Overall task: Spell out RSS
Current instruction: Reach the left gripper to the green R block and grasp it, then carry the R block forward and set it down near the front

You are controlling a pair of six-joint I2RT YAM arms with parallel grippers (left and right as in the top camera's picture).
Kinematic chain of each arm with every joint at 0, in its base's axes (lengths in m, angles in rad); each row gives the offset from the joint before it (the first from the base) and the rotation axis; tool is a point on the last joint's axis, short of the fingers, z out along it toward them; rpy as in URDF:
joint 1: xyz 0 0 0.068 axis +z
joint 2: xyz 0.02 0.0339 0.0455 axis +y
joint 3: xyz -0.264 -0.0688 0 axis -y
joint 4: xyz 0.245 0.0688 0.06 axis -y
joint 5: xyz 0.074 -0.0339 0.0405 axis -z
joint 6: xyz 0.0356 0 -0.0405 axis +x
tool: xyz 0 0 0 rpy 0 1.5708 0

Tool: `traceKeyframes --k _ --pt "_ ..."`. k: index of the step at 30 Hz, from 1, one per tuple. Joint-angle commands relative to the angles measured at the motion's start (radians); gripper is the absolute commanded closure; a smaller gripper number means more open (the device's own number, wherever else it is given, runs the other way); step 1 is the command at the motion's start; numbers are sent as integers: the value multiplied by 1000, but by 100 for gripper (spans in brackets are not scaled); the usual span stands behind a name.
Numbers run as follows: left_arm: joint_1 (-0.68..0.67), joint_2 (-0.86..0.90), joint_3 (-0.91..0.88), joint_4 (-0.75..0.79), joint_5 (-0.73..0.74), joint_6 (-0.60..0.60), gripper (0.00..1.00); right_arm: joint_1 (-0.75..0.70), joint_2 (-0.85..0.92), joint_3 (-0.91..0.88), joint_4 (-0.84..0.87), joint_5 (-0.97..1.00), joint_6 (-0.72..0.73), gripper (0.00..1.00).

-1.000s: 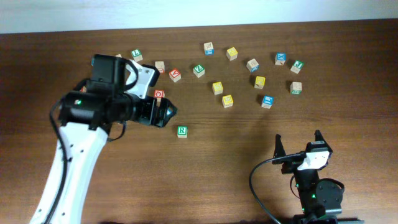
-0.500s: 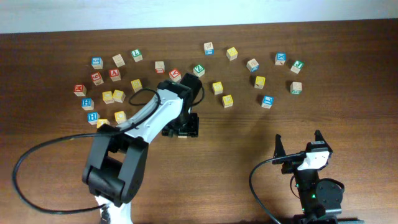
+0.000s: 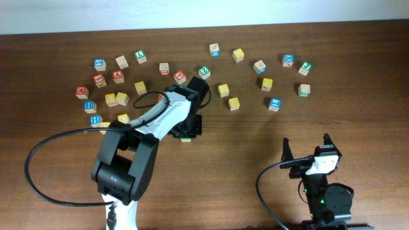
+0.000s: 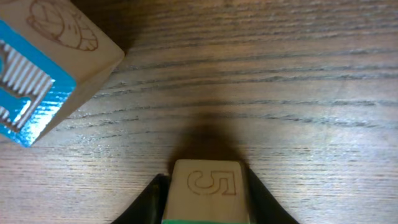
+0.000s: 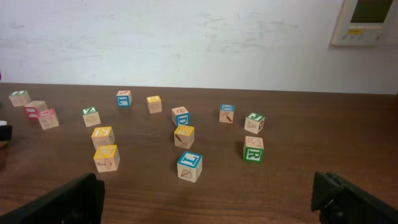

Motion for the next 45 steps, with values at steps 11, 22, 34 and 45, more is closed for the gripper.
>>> traceKeyframes --k 11,22,34,45 --pt "-31 27 113 -336 241 -3 79 -7 -6 -5 -5 8 11 2" --pt "-61 27 -13 -241 154 -70 67 -7 -6 -5 -5 8 11 2" --pt "-5 27 -13 -188 155 -77 78 -7 -6 -5 -5 8 11 2" --pt "-30 27 -13 -113 155 -77 77 -7 -6 -5 -5 8 11 2"
